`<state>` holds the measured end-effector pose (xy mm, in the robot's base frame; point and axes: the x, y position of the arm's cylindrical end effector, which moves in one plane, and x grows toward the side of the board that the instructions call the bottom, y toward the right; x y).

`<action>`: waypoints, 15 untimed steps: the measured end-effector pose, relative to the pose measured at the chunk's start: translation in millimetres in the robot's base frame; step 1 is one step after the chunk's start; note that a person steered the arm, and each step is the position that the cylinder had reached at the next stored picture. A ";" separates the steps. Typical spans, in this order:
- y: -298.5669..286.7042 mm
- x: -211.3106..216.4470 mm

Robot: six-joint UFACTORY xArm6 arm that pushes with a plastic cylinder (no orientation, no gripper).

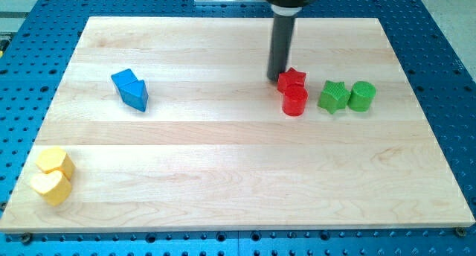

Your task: Push the red blocks into the green star

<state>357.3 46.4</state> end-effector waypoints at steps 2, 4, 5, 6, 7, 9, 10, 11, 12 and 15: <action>12.6 12.6; -4.6 12.1; -3.9 33.5; 20.2 37.6; 24.4 53.2; 21.9 77.3; 56.0 77.4; 2.2 70.7; 13.2 21.5; 62.6 7.9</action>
<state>365.2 109.0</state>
